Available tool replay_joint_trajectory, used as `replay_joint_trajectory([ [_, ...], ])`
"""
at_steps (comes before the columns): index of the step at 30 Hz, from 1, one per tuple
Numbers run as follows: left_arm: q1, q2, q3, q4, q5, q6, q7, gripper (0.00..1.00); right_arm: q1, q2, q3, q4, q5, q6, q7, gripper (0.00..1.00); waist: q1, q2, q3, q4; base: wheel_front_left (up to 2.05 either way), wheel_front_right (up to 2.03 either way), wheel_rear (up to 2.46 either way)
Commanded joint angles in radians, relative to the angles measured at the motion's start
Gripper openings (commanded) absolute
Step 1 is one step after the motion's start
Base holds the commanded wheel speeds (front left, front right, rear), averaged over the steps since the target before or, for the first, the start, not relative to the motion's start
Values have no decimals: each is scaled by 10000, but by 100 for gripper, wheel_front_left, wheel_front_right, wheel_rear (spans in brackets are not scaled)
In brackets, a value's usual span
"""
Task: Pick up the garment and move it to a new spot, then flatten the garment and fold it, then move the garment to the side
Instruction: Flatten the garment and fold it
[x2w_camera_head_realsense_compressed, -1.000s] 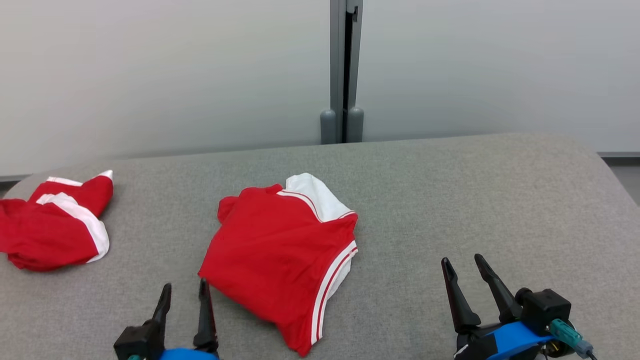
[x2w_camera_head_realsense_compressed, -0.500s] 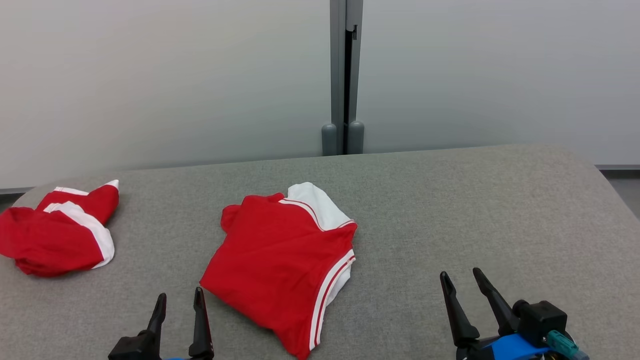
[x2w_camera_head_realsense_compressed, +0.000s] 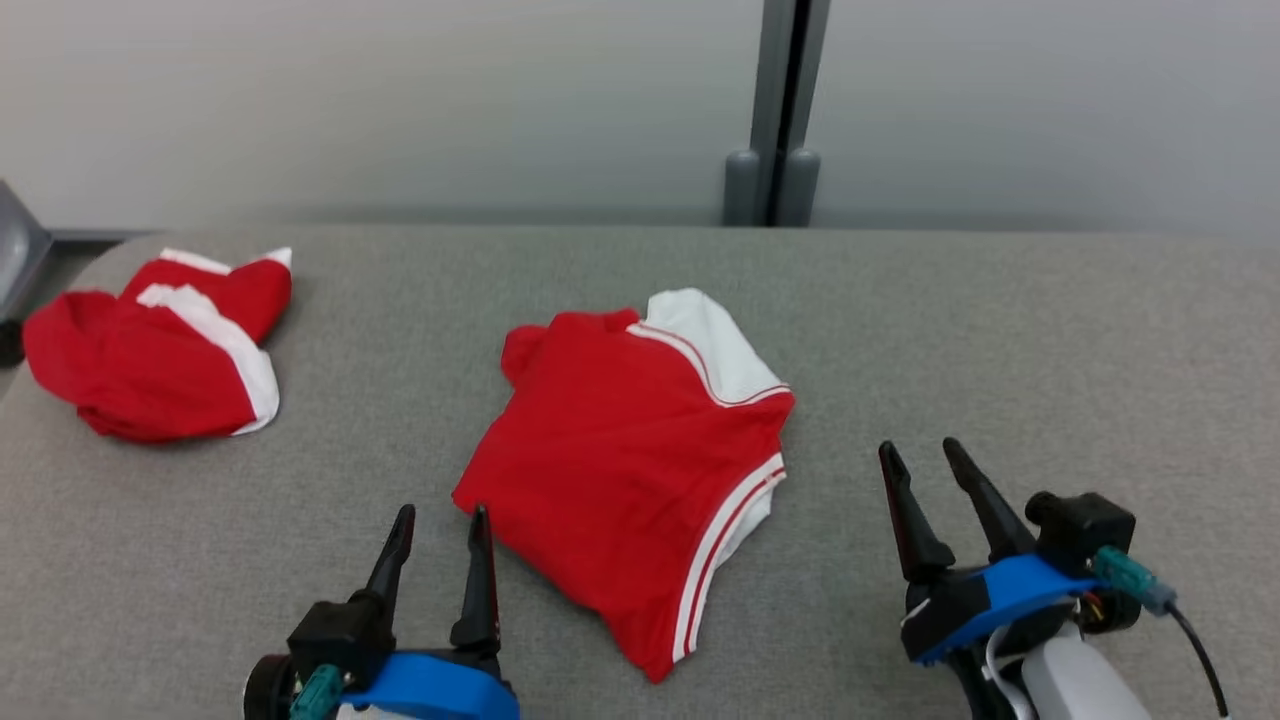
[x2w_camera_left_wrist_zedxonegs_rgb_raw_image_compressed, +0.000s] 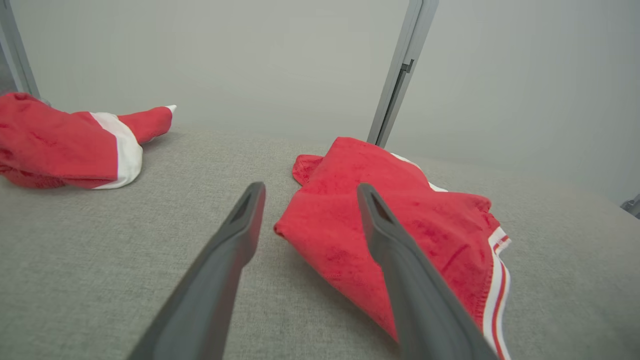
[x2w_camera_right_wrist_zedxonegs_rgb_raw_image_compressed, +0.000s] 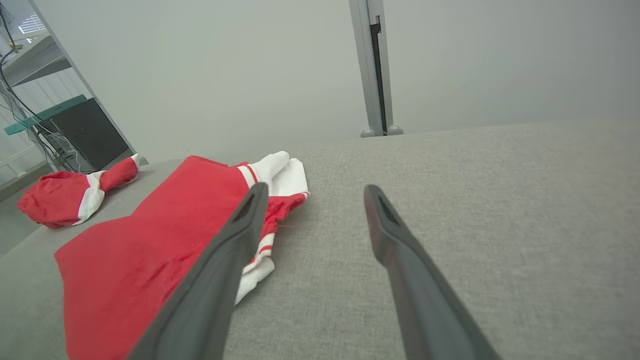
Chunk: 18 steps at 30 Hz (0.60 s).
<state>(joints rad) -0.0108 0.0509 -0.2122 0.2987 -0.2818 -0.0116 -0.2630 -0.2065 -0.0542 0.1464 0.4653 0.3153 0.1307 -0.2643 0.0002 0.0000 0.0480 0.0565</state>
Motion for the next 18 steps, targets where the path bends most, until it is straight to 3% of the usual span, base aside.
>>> replay_joint_trajectory([
  [1,-390,-6,-174,-103,-60,82,-27,100,-748,-199,-38,317,130,2,-1,100,-2,0,821,682,0,0,0],
  [7,-1099,-5,-736,-354,-361,359,-27,100,-2911,-762,19,1634,404,2,-1,100,-2,0,1944,1412,0,0,0],
  [18,-1960,-14,-1613,-794,-640,679,-27,100,-6409,-1642,1234,4940,81,2,538,100,-2,0,3163,2361,0,0,0],
])
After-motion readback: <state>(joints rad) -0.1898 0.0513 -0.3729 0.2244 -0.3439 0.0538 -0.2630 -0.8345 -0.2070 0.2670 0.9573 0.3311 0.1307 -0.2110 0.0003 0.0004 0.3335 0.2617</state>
